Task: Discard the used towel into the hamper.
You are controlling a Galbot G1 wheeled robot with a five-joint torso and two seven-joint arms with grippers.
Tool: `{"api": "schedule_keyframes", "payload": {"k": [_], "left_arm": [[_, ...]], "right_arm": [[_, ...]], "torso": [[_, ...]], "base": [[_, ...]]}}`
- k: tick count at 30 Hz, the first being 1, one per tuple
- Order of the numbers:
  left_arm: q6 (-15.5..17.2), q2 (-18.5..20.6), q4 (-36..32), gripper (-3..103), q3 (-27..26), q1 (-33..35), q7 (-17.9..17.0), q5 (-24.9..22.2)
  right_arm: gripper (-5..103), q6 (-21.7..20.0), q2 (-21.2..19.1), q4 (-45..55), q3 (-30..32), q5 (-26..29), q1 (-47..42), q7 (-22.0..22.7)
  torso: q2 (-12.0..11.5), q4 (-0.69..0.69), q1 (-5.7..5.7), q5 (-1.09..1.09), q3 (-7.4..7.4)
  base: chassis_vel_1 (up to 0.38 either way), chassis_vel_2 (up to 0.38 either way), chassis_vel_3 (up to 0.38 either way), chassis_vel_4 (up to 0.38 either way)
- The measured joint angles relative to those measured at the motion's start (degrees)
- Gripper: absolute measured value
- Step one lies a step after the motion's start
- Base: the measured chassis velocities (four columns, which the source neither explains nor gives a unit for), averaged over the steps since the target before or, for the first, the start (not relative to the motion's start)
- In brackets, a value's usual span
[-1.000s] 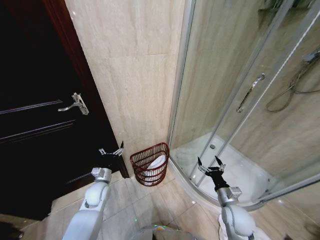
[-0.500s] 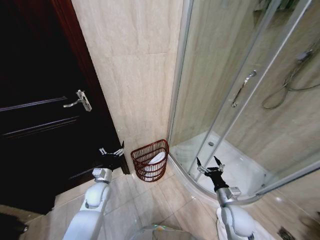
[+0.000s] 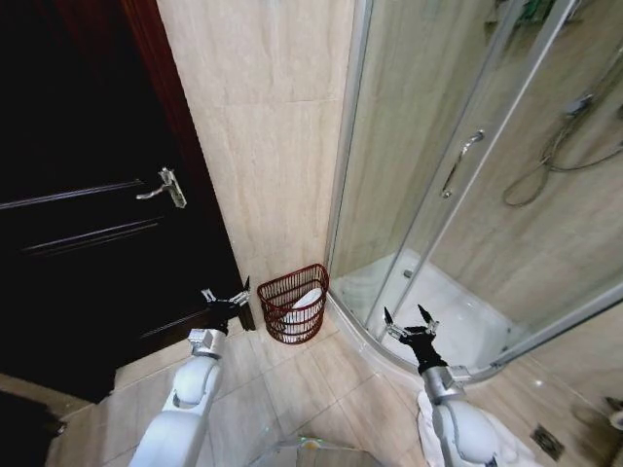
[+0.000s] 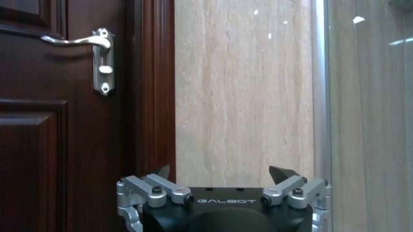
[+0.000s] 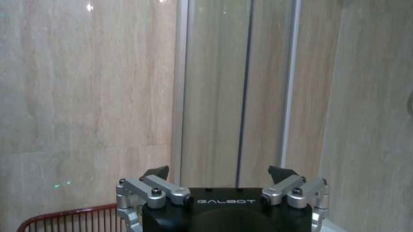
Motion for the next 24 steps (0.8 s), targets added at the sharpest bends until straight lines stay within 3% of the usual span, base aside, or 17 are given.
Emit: {"api": "schedule_keyframes", "payload": {"k": [24], "left_arm": [[-0.74,-0.24,0.23,100,0.6,0.6,-0.82,1.03]], "right_arm": [[100,1.11,0.15,-1.16,-0.02,-0.08,-0.17,-0.35]], "torso": [[0.0,0.0,0.0,0.0,0.0]], "base": [[0.109,-0.112,-0.109,0.107]]}}
